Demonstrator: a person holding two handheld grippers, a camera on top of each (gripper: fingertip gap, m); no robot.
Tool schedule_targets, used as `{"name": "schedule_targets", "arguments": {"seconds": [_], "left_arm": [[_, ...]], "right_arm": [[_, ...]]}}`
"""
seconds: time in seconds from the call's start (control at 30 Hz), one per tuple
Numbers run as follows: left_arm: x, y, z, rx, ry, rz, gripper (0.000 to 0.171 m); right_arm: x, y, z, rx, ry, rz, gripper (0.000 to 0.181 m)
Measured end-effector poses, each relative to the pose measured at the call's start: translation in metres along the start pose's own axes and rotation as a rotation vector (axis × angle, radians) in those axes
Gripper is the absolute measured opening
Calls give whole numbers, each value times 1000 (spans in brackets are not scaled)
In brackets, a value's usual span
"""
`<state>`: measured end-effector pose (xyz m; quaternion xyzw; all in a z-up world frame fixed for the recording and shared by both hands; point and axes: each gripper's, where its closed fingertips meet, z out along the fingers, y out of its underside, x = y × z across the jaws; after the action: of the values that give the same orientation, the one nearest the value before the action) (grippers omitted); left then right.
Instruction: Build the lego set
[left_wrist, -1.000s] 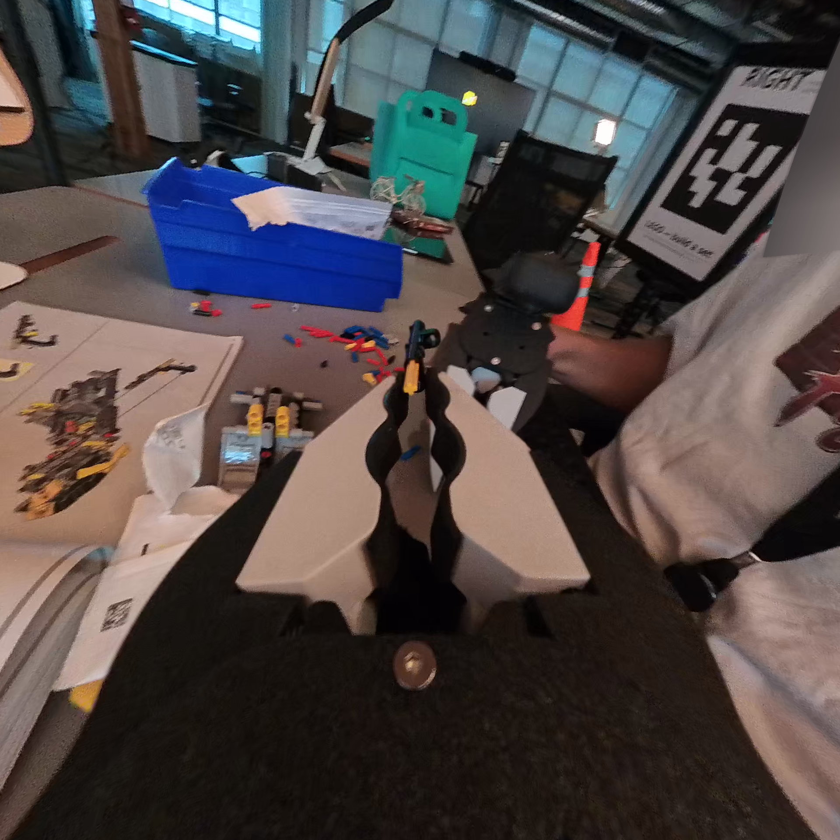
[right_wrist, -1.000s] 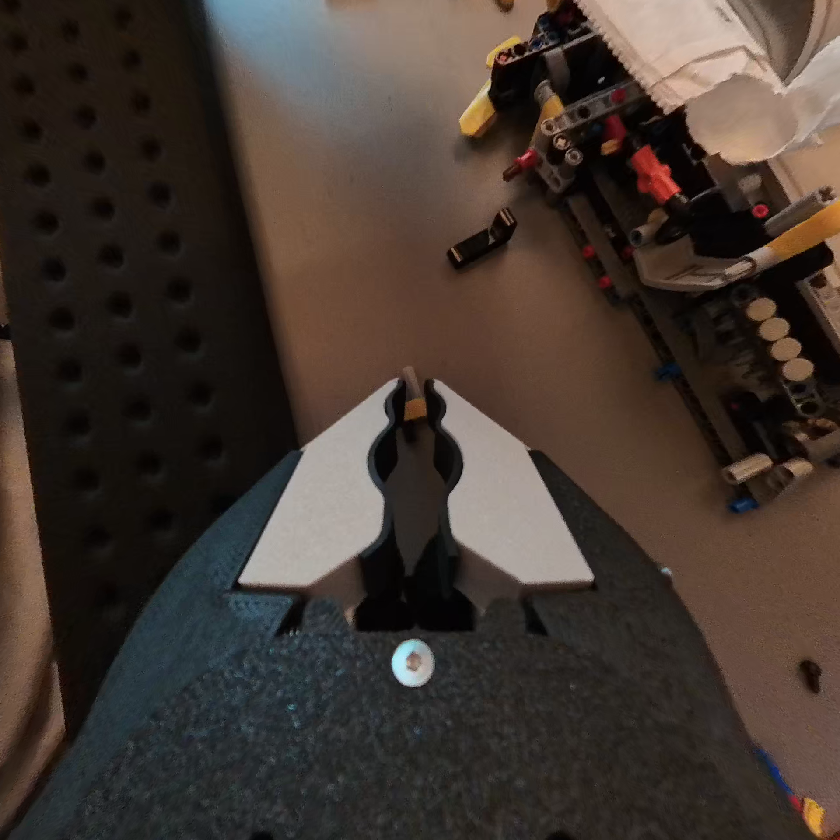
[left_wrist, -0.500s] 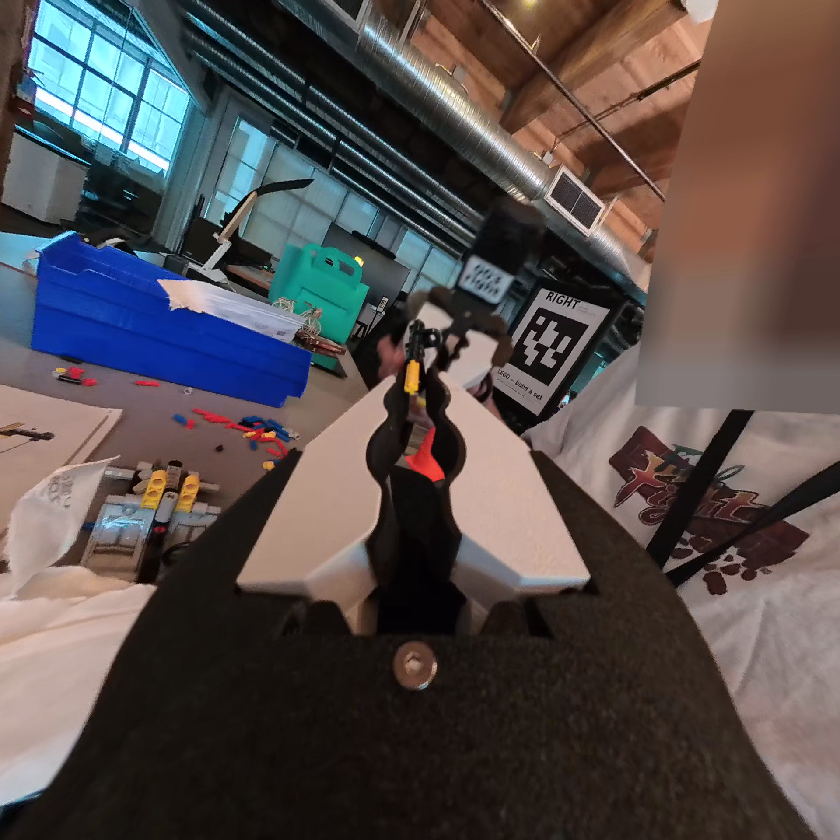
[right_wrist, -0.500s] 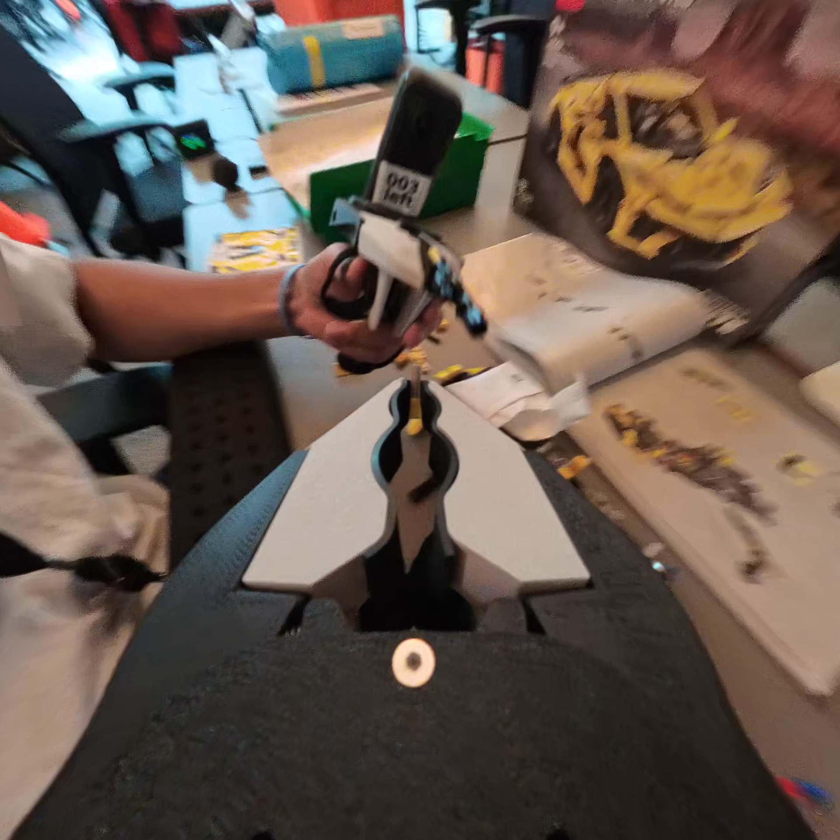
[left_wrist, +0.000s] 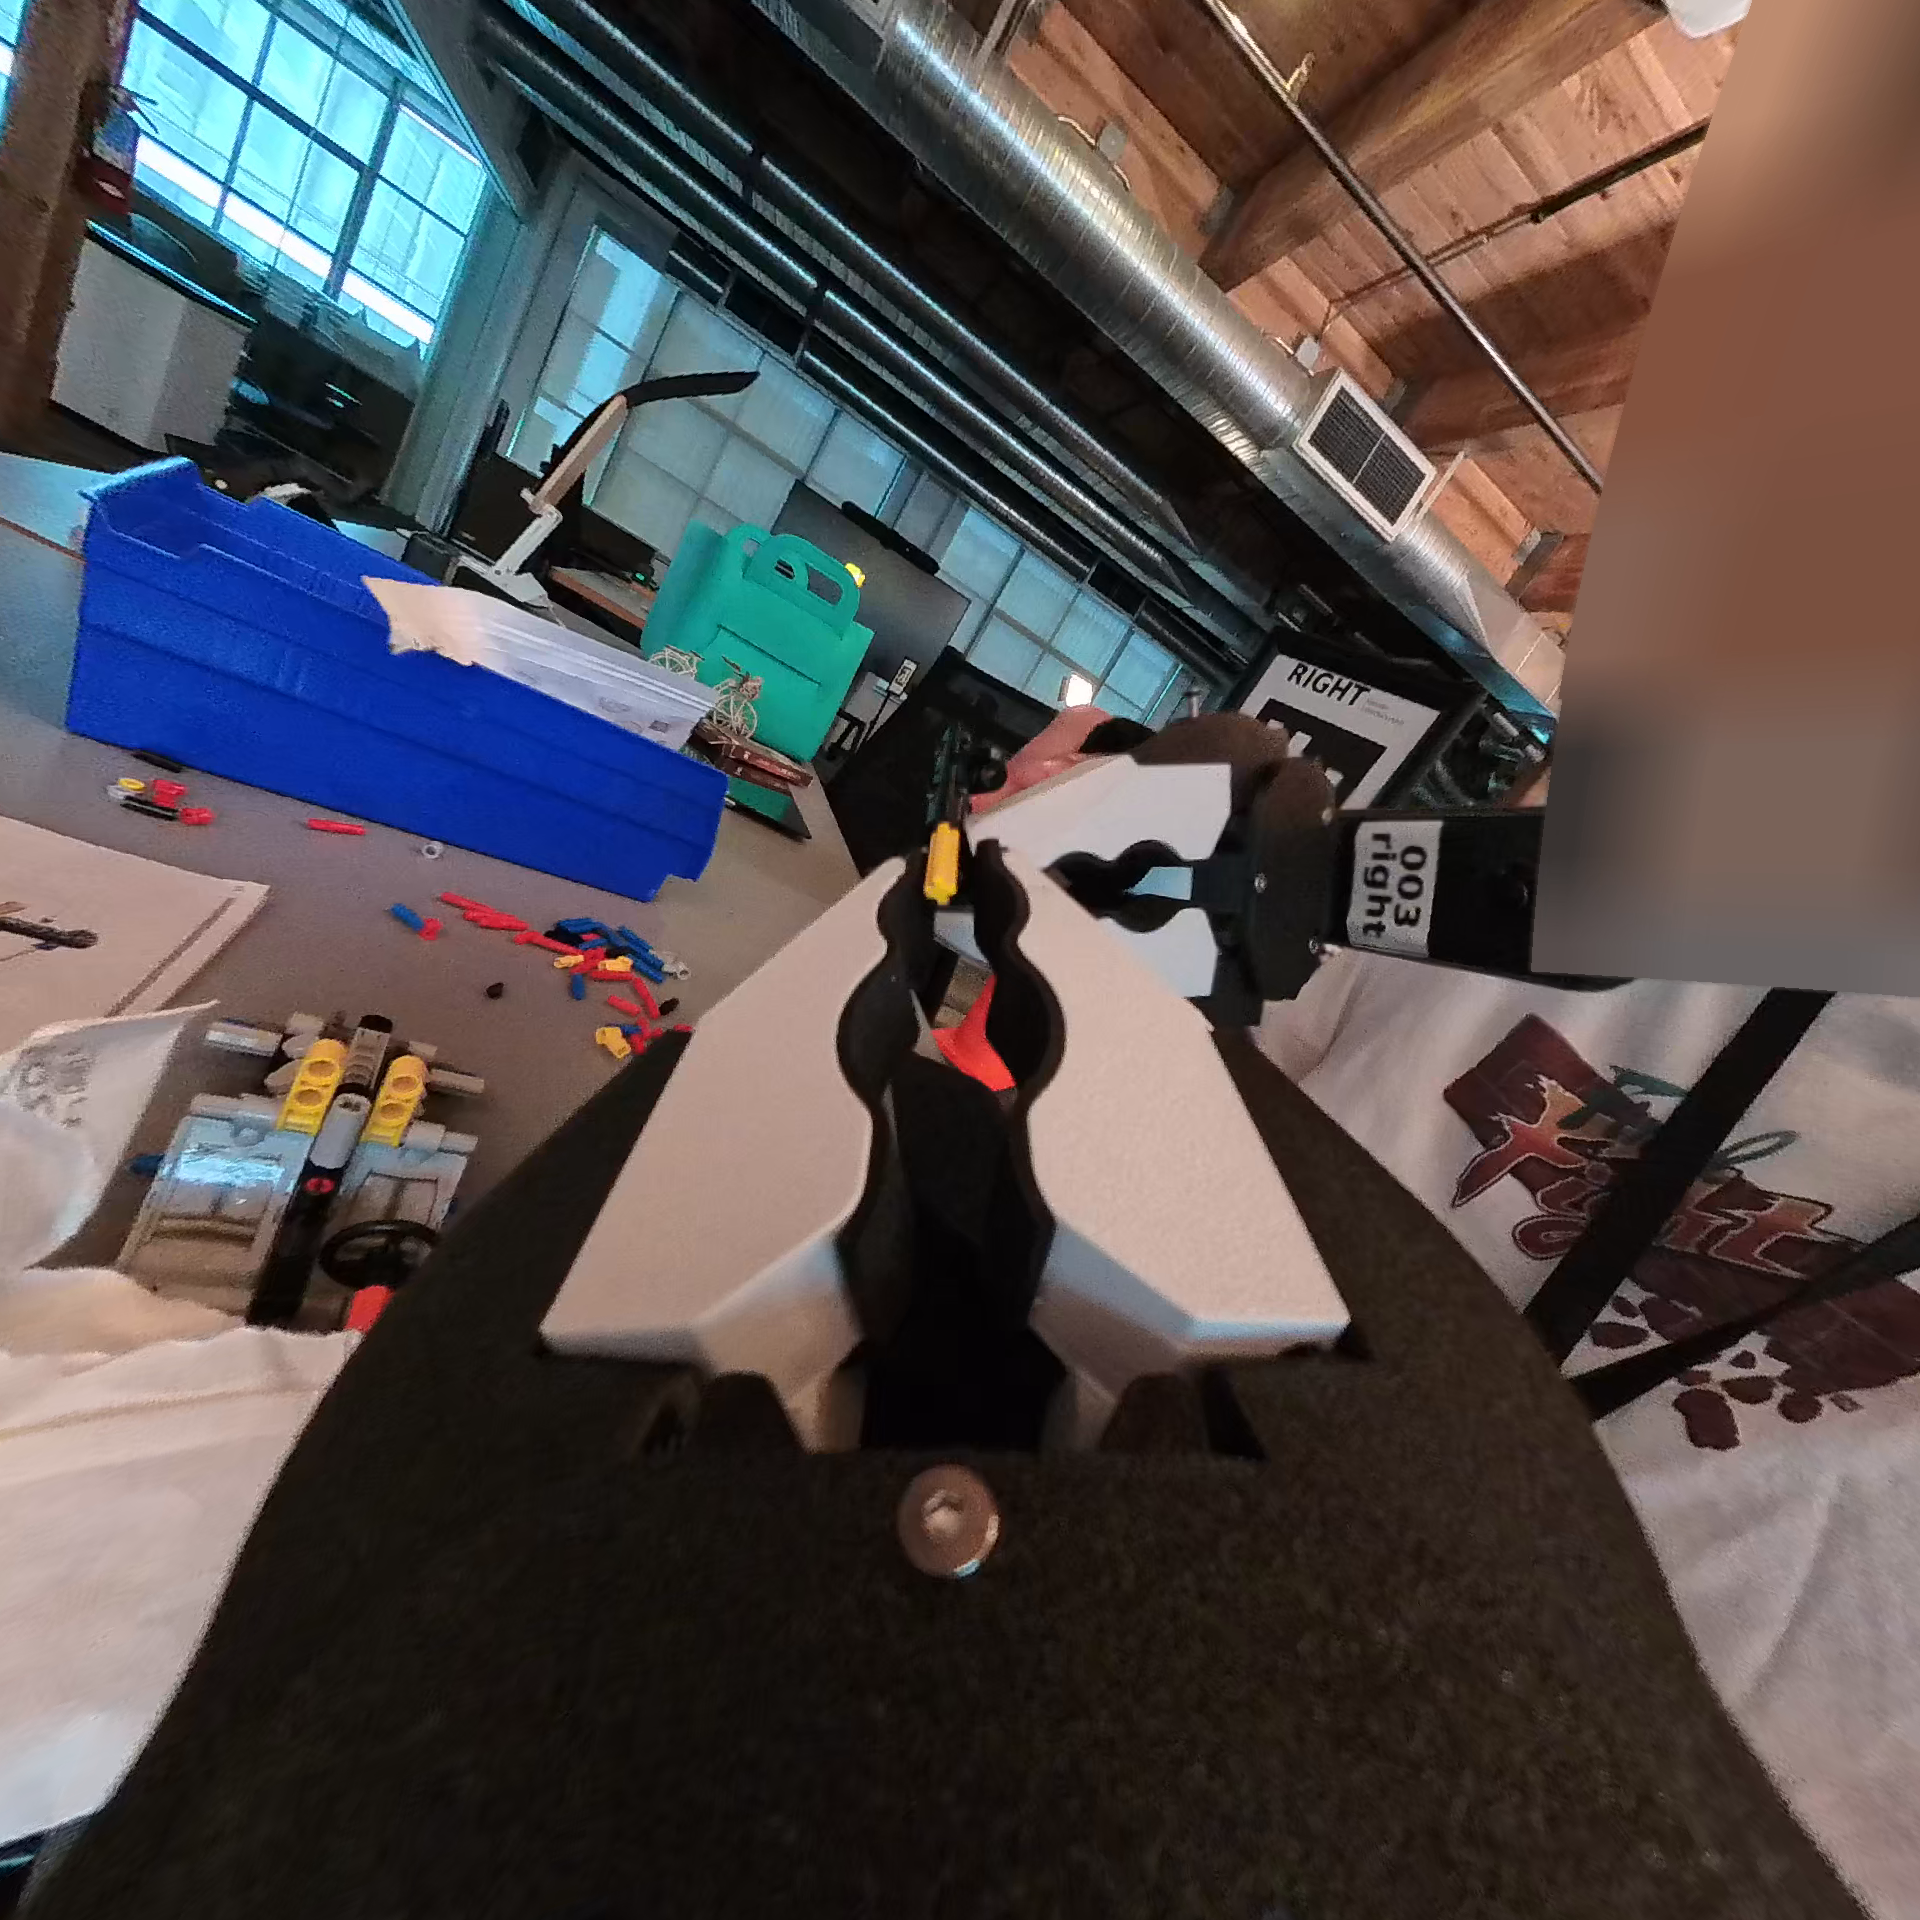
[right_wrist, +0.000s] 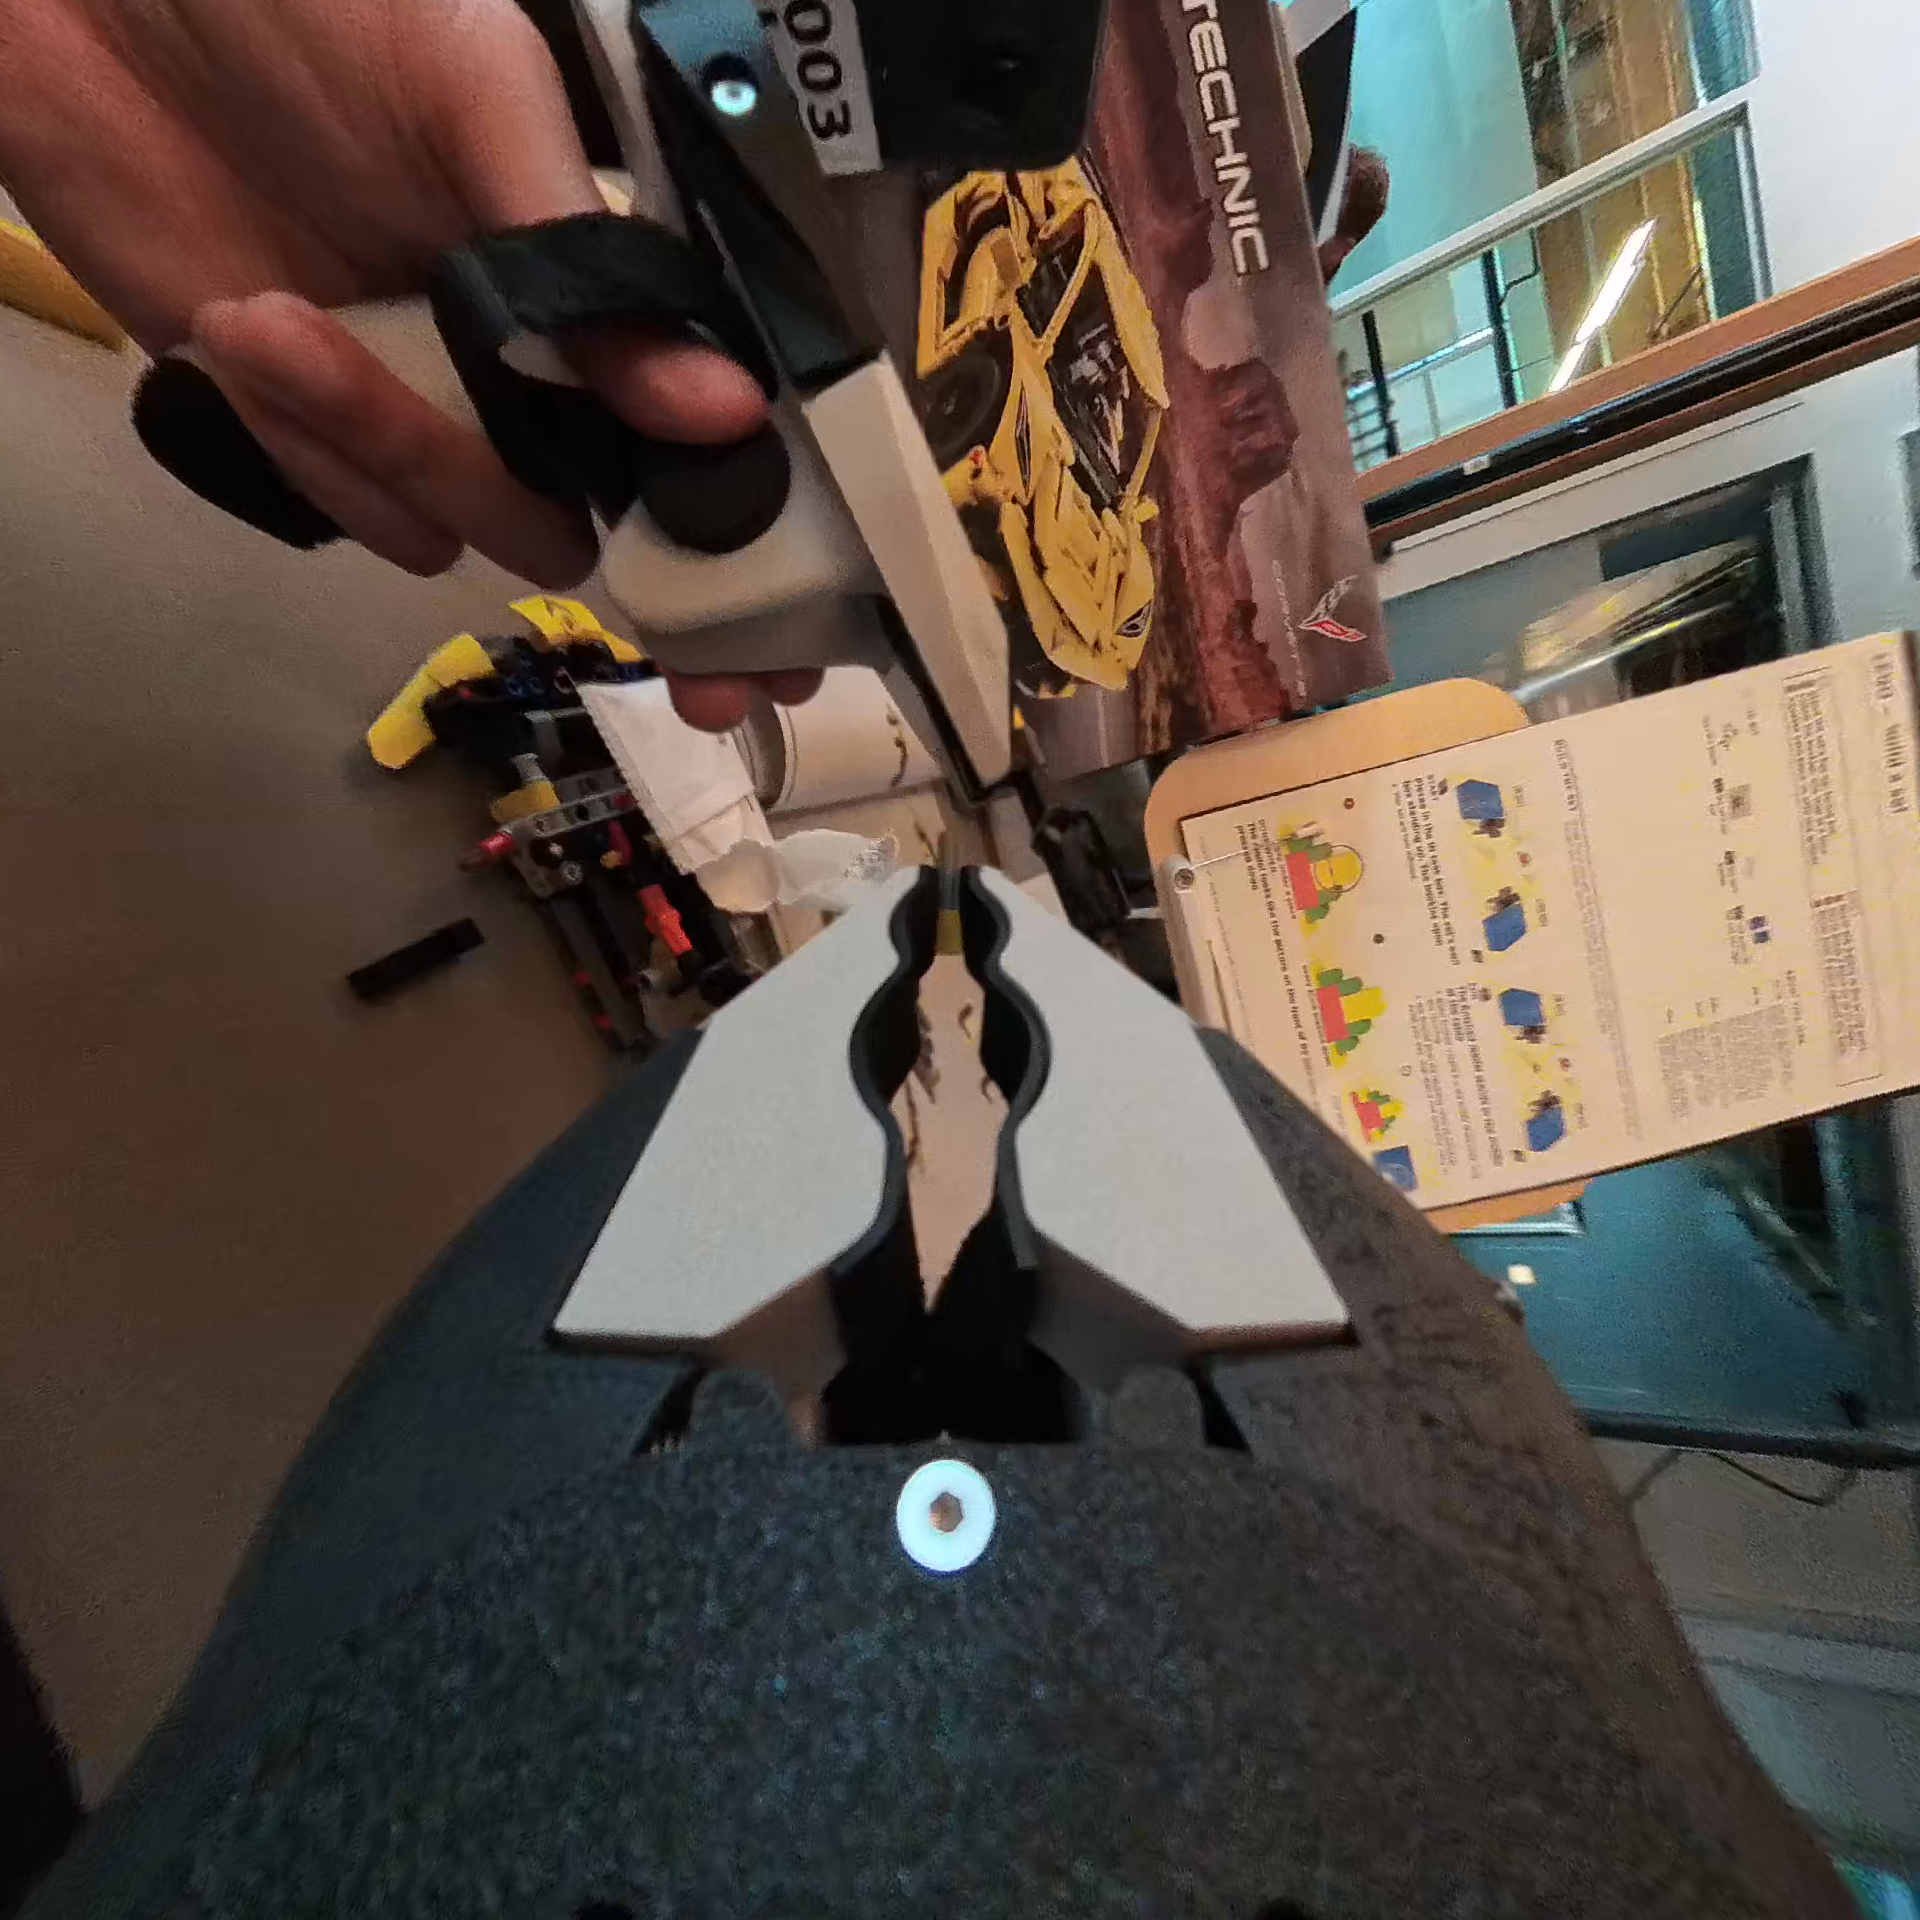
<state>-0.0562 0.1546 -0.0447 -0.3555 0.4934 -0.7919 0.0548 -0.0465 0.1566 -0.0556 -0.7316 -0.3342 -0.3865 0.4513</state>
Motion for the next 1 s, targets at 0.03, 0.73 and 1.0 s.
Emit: {"name": "schedule_targets", "arguments": {"seconds": [0.03,0.73,1.0], "left_arm": [[1,2,1,-8,2,6,4],[-6,13,3,-88,-66,94,5],[-22,8,-6,-115,-199,200,4]], "right_arm": [[1,0,0,-7,14,-22,4],[-8,3,-3,40,-25,4,3],[-143,42,-30,108,-1097,535,4]]}}
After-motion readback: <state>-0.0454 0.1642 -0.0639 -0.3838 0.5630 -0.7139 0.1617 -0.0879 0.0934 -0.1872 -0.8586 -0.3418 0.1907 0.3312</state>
